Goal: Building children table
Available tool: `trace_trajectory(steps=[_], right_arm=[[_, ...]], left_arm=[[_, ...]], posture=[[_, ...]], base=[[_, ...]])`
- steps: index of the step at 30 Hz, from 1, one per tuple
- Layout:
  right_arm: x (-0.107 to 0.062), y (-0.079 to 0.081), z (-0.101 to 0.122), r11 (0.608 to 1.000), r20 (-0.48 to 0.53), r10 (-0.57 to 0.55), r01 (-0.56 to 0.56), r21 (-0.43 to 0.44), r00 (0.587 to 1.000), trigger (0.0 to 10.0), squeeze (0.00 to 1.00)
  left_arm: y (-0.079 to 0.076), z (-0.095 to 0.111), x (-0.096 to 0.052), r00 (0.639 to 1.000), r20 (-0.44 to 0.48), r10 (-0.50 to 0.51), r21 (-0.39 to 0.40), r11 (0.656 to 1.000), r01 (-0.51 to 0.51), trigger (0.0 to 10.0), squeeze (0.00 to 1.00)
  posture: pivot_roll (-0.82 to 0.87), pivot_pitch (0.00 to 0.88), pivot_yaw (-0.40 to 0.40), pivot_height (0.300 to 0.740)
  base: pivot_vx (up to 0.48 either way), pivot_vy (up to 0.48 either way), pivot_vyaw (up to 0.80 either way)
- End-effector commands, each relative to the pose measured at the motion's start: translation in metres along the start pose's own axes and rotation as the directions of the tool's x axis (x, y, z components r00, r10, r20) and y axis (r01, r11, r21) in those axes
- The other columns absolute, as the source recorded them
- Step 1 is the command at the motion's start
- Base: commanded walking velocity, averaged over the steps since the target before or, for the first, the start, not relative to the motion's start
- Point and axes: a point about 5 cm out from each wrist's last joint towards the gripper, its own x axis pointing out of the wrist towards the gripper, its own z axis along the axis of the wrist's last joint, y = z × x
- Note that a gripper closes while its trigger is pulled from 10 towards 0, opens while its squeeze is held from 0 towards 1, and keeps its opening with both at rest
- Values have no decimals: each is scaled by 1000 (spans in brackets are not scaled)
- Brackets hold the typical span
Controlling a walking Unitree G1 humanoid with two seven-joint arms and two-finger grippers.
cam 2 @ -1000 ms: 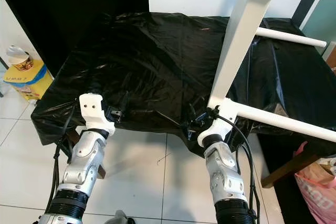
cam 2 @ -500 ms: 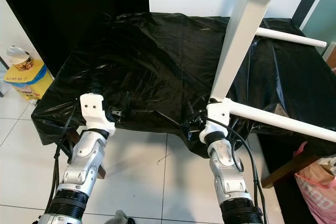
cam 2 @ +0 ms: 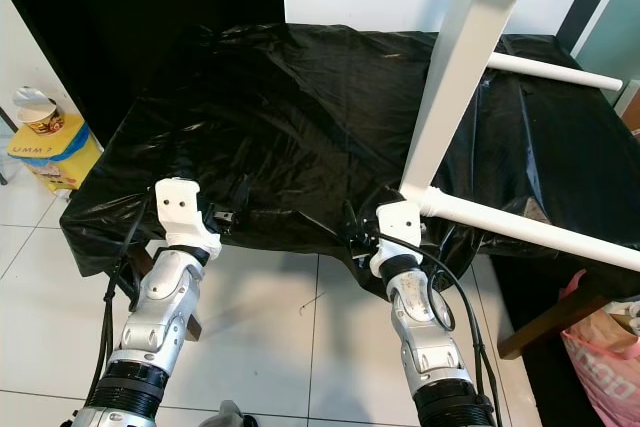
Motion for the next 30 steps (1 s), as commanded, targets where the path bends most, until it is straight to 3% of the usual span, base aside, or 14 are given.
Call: trace_trajectory(steps=[1,4,6,10,14,20,27,29,30], right_arm=[[-14,-11,-5,999,-12,-51,51,-6,999,10000,0],[-36,-21,-2,997,-8,-71,71,-32,997,10000,0],[-36,-21,-2,997,-8,-71,71,-32,997,10000,0],[-57,-26,1,996,-26,-76,74,-42,997,10000,0],[-62,-28,2,995,-31,-88,87,-40,996,10000,0],[-56,-20,3,998,-28,-58,57,-36,998,10000,0],[-33,-14,-1,999,-30,2,-3,-47,1000,10000,0],[-24,-11,-1,999,-30,14,-16,-51,999,10000,0],[-10,-6,-1,998,-20,35,-36,-60,999,10000,0]], left_arm=[[-1,-4,-4,999,-16,-35,5,999,35,10000,0],[-2,-4,-5,999,-18,-33,4,999,33,10000,0],[-2,-4,-5,999,-18,-33,4,999,33,10000,0],[-1,-5,-5,999,-22,-36,3,999,36,10000,0],[-2,-6,-5,999,-25,-39,2,999,39,10000,0],[-3,-5,-4,999,-23,-38,0,999,38,10000,0],[-4,-6,-4,999,-23,-36,1,999,36,10000,0],[-4,-5,-3,999,-22,-37,2,999,37,10000,0],[-4,-5,-2,999,-20,-37,3,999,37,10000,0]], posture=[[30,40,-23,740],[26,45,-22,740],[26,45,-22,740],[10,54,-13,740],[10,54,-13,740],[17,51,-16,740],[16,48,-15,740],[20,47,-16,740],[24,46,-18,740]], base=[[0,0,0],[0,0,0],[0,0,0],[0,0,0],[0,0,0],[0,0,0],[0,0,0],[0,0,0],[0,0,0]])
